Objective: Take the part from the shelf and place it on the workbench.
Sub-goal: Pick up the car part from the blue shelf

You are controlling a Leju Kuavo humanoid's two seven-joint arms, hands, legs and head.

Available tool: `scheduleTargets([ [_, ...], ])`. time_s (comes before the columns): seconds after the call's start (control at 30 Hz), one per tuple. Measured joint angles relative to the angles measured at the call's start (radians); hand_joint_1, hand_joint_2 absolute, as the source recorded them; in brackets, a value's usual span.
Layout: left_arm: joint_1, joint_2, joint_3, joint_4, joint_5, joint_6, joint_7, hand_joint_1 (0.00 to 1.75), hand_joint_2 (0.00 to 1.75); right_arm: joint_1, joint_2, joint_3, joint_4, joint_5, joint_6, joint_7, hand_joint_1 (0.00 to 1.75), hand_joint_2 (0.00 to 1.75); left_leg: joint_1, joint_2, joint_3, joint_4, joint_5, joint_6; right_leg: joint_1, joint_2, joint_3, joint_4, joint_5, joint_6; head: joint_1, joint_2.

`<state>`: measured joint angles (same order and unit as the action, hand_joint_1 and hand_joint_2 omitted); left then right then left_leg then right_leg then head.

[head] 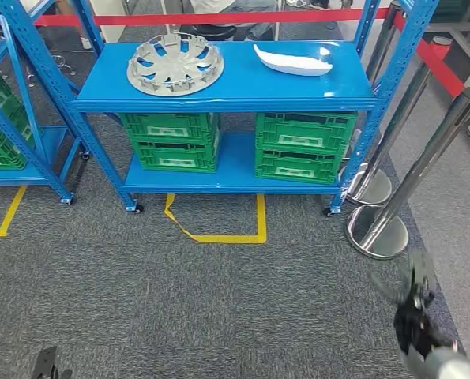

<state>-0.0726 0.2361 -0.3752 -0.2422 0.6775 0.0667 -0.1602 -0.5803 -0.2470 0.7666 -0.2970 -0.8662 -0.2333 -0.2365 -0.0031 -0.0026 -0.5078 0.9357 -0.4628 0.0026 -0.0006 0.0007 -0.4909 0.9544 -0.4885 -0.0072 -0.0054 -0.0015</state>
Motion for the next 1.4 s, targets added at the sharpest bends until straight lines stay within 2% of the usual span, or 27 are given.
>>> scheduleTargets([
  [0.17, -0.001, 0.0, -0.015, 0.005, 0.001, -0.009, -0.008, 0.0, 0.0, -0.088, 0.0, 0.002, -0.033, 0.075, -0.028, -0.009, 0.0, 1.75, 0.0, -0.001, 0.0, 0.0, 0.0, 0.0, 0.0, 0.0, 0.0, 0.0, 0.0, 0.0, -0.001, 0.0],
  [0.33, -0.001, 0.0, -0.029, 0.011, 0.012, -0.012, -0.012, 0.0, 0.0, -0.151, 0.0, 0.001, -0.078, 0.174, -0.041, -0.059, 0.0, 1.75, 0.0, -0.001, -0.003, 0.0, 0.0, 0.0, 0.0, -0.001, -0.002, 0.001, 0.001, 0.0, 0.0, 0.0],
  [0.47, -0.003, 0.0, -0.032, 0.012, 0.033, -0.008, -0.012, 0.0, 0.0, -0.229, 0.002, -0.005, -0.16, 0.303, -0.075, -0.014, 0.0, 1.75, 0.0, -0.001, -0.004, 0.0, 0.001, -0.001, 0.0, -0.001, -0.003, 0.001, 0.001, 0.0, -0.001, 0.0],
  [0.6, -0.003, -0.004, -0.032, 0.012, 0.058, 0.005, -0.012, 0.0, 0.0, -0.258, 0.018, -0.034, -0.255, 0.426, -0.073, 0.018, 0.0, 1.75, 0.0, -0.003, -0.004, 0.0, 0.001, -0.001, 0.0, -0.003, -0.002, 0.001, 0.001, 0.0, 0.0, 0.0],
  [0.8, -0.003, -0.008, -0.032, 0.014, 0.087, 0.022, -0.009, 0.0, 0.0, -0.263, 0.062, -0.081, -0.358, 0.541, -0.054, 0.021, 0.0, 1.75, 0.0, -0.003, -0.004, 0.0, 0.001, -0.001, 0.001, -0.004, -0.003, 0.001, 0.001, 0.0, 0.0, 0.0],
  [0.97, -0.003, -0.01, -0.032, 0.015, 0.1, 0.025, -0.008, 0.0, 0.0, -0.263, 0.121, -0.097, -0.439, 0.635, -0.035, 0.038, 0.0, 1.75, 0.0, -0.003, -0.005, 0.0, 0.002, -0.001, 0.001, -0.003, -0.003, 0.001, 0.001, 0.0, 0.0, 0.0],
  [1.2, -0.003, -0.013, -0.032, 0.015, 0.114, 0.026, -0.011, 0.0, 0.0, -0.262, 0.2, -0.103, -0.5, 0.674, -0.011, 0.051, 0.0, 1.75, 0.0, -0.003, -0.005, 0.0, 0.002, -0.001, 0.001, -0.003, -0.003, 0.001, 0.001, 0.0, -0.001, 0.0],
  [1.4, -0.003, -0.014, -0.032, 0.015, 0.116, 0.022, -0.019, 0.0, 0.0, -0.257, 0.24, -0.112, -0.511, 0.677, -0.009, 0.048, 0.0, 1.75, 0.0, -0.003, -0.005, 0.0, 0.002, -0.001, 0.001, -0.003, -0.004, 0.001, 0.001, 0.0, 0.0, 0.0],
])
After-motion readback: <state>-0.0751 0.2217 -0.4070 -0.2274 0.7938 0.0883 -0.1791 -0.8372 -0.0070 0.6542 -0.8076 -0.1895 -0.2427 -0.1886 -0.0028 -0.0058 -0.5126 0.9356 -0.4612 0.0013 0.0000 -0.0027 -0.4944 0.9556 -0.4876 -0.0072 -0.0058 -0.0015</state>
